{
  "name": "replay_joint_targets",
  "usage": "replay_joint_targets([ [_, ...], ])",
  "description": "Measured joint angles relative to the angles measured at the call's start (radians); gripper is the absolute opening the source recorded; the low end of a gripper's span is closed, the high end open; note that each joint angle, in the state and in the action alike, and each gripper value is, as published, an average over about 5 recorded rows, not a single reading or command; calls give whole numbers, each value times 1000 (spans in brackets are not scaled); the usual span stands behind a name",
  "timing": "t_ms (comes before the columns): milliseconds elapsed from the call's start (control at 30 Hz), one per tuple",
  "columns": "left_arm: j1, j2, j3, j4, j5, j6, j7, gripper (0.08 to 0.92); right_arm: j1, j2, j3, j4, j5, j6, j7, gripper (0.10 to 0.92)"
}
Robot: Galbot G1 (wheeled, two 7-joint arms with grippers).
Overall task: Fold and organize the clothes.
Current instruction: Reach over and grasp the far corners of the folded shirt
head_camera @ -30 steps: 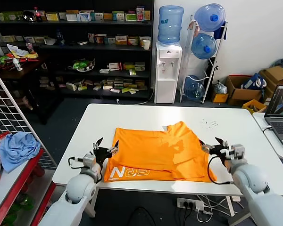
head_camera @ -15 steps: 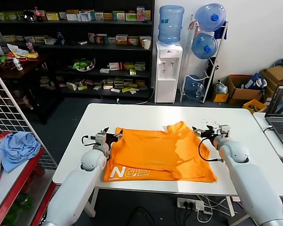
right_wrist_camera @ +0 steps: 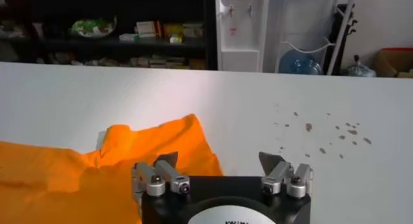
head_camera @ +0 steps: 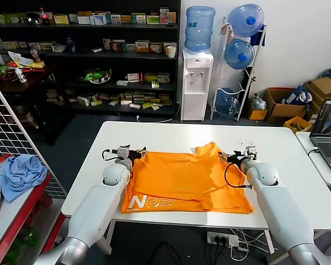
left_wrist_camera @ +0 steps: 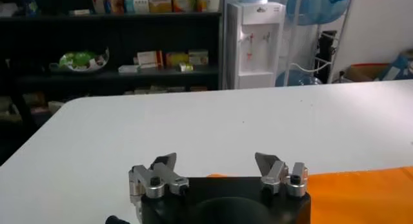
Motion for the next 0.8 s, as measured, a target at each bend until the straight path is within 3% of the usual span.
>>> replay_joint_targets([
  [167,-10,-6,4,31,5,9,6,750,5,9,-5,-14,-5,1,-1,581],
  [567,5,-1,11,31,6,38,14,404,6,20,-18,-24,-11,19,8,243],
  [800,26,13,6,5,-3,43,13,204,-11,10,-25,19,1,23,31,124],
])
